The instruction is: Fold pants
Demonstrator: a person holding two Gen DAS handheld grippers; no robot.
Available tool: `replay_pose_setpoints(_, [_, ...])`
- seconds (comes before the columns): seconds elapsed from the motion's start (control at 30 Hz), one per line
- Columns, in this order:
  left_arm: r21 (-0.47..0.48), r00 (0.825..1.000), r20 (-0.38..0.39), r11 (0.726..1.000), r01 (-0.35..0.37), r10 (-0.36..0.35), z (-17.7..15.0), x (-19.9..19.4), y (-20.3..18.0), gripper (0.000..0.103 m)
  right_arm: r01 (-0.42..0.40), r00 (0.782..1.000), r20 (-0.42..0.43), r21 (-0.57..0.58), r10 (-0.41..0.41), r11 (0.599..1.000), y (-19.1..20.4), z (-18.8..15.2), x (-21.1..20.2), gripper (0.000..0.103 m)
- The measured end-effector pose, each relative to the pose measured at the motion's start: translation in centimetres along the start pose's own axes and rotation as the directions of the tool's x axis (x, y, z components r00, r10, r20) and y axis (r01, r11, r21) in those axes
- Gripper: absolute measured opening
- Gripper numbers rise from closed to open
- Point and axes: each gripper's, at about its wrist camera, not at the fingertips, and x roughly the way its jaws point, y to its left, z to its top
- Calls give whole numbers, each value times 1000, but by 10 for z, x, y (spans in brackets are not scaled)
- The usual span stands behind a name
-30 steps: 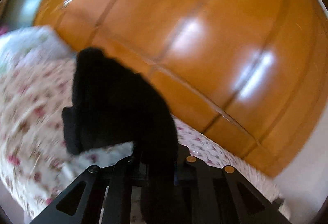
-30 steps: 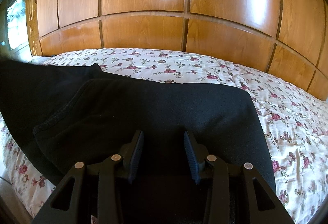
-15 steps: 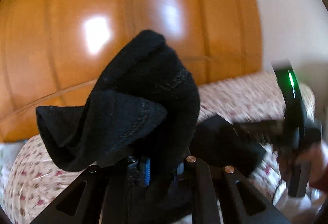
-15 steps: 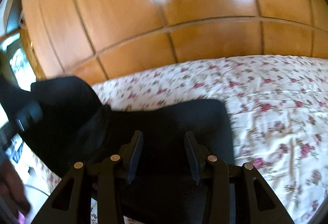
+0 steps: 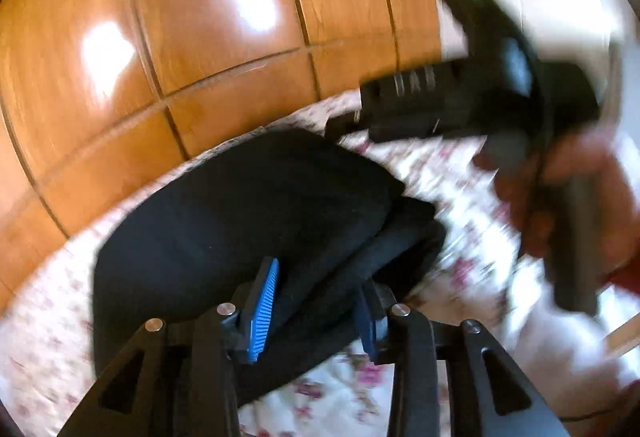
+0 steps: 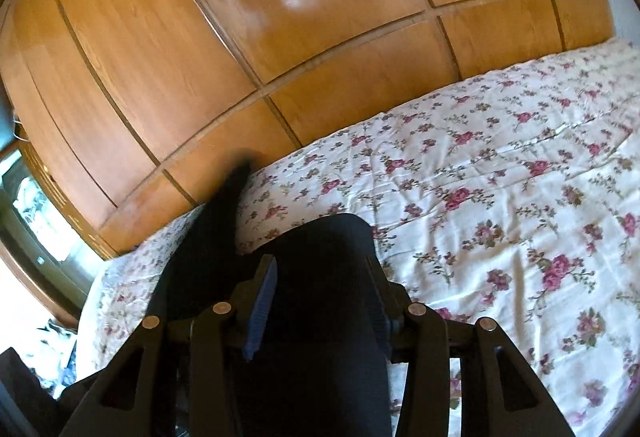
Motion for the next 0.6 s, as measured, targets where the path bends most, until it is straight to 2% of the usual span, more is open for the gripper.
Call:
replay_pose_setpoints(0.1, [-84,994,65,992,98,-93,-4,-22,13,37,-85,996,-23,34,86,996,-2,-2,4,57])
replay_pose_setpoints(0.17, [-129,987,114,984,124,-109,-4,-36,27,37,-122,990,-65,57,126,991,-1,-6,11,60])
replay_pose_setpoints(0.3, [-231,990,137,971,67,-36,-19,-59,59,37,-166,978,-117,70,174,984,3,-13,19,60])
replay_pose_setpoints(0.37, [-308,995,96,951,3,28,-25,-57,78,37,-161,974,-146,79,172,984,4,-15,25,60])
replay_pose_setpoints(0.43, [-418,994,38,905,-77,102,-36,-54,107,37,-146,975,-160,78,157,986,5,-18,28,60])
replay_pose_setpoints(0.53, [-565,987,-20,813,-144,161,-58,-56,148,40,-138,973,-177,67,148,988,9,-19,30,60])
replay_pose_setpoints(0.57, [-597,982,-35,784,-170,186,-65,-57,157,45,-142,972,-181,65,151,988,10,-20,30,60])
replay_pose_setpoints(0.6, [-603,978,-51,774,-191,201,-67,-53,162,49,-145,970,-189,62,154,988,11,-21,31,60])
